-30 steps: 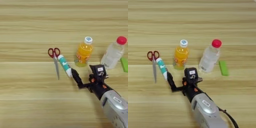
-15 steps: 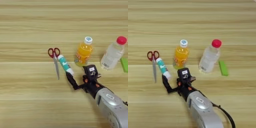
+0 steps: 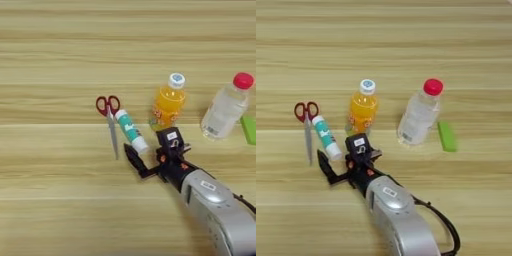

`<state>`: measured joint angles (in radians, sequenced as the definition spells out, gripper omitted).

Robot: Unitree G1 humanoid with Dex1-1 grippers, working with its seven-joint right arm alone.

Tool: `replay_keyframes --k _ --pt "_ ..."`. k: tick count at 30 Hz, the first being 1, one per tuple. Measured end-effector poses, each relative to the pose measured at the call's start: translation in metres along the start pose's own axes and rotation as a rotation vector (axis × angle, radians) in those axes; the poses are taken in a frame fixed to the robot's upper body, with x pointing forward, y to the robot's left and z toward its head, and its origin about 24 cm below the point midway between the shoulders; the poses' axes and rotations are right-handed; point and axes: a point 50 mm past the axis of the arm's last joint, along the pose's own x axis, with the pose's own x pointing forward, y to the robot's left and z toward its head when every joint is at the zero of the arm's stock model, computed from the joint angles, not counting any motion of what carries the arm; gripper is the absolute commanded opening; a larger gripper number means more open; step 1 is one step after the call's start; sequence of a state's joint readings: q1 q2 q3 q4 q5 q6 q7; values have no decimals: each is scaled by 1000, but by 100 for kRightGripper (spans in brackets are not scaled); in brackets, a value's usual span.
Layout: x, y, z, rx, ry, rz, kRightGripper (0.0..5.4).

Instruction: Move the objects on the table

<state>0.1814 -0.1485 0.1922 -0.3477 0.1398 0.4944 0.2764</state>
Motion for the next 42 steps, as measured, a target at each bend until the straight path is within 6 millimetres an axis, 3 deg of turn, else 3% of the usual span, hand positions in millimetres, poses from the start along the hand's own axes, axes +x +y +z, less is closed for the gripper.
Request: replay_keyframes --k 18,32,42 --pt "21 -8 -9 -46 7 4 536" --pt "22 -9 -10 -60 11 -1 351" --pt "22 -9 -10 -62 5 4 251"
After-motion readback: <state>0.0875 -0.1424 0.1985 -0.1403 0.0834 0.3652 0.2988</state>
